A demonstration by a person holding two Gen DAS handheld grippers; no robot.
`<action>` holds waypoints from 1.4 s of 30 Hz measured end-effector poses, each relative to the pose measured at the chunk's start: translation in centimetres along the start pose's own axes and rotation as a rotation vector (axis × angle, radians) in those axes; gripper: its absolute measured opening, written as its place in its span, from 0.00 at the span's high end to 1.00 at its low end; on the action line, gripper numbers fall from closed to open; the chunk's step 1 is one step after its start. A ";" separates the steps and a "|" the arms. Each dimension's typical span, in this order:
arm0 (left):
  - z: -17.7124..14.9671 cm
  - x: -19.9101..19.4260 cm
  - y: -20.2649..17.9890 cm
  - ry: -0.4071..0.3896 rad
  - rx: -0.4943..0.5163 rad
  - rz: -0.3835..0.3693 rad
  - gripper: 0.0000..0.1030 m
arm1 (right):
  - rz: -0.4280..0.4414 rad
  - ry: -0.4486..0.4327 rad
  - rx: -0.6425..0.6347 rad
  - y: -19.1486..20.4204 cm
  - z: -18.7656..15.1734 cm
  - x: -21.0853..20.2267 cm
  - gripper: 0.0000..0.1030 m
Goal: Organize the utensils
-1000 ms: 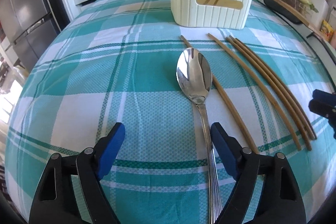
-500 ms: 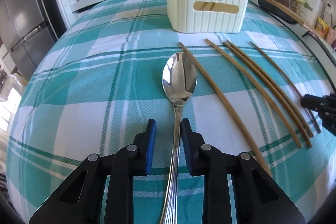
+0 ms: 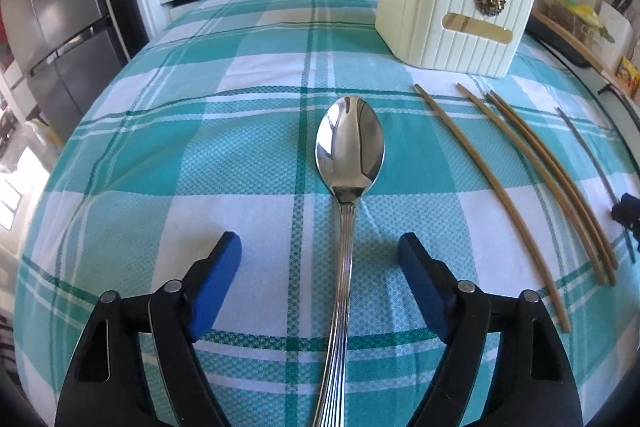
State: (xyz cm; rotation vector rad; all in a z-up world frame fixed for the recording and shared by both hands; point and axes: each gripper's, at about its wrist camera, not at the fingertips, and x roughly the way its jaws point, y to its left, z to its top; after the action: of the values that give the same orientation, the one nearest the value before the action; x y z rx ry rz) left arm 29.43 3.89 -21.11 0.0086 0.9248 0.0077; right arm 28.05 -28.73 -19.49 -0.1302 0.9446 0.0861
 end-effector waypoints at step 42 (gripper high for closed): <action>0.3 0.7 0.5 0.023 -0.015 0.003 0.00 | 0.042 -0.034 0.002 -0.6 0.7 1.2 0.48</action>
State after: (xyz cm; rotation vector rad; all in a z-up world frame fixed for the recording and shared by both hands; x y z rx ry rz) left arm 30.08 4.37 -21.53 -0.0038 0.9473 0.0170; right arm 29.41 -29.19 -19.97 -0.1068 0.9139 0.1260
